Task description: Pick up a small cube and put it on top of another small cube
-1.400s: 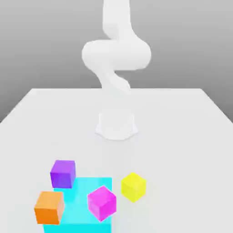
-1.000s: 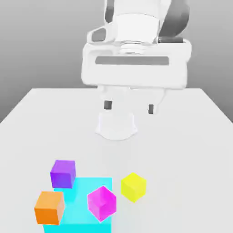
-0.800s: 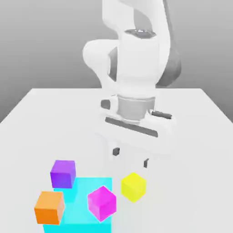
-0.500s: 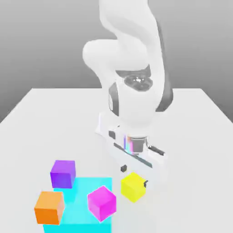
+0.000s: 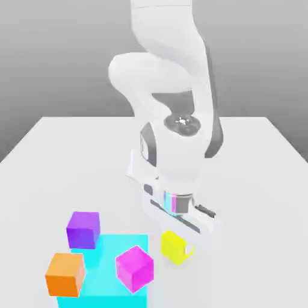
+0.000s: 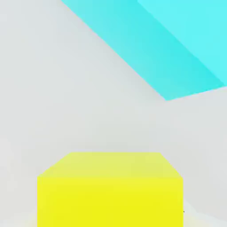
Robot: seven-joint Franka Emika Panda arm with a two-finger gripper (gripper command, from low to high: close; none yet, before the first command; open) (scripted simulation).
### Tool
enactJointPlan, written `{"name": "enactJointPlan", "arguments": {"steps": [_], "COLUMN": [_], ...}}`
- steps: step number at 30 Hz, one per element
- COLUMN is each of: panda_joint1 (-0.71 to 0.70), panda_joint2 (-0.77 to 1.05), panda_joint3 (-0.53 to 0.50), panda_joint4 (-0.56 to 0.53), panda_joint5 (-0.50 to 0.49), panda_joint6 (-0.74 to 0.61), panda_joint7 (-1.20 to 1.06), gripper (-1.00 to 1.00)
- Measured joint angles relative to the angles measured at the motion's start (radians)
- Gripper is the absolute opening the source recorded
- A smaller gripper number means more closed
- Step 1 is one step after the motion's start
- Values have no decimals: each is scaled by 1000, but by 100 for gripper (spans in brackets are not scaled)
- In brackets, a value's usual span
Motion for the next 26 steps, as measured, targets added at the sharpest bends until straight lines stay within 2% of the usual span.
{"name": "enactJointPlan", "arguments": {"steps": [6,14,18,20,22,23,26], "panda_joint1": [-12,1,-68,-112,-93,-88,-88], "panda_joint2": [-139,-167,-173,-136,-82,-58,-58], "panda_joint3": [40,-68,-113,-108,-92,-90,-90], "panda_joint4": [-10,257,399,413,404,398,398], "panda_joint5": [127,141,143,135,125,123,123], "panda_joint6": [-130,-426,-573,-551,-488,-459,-459], "panda_joint7": [-79,151,276,304,317,319,319], "gripper": [-100,-100,-100,-100,-100,100,100]}}
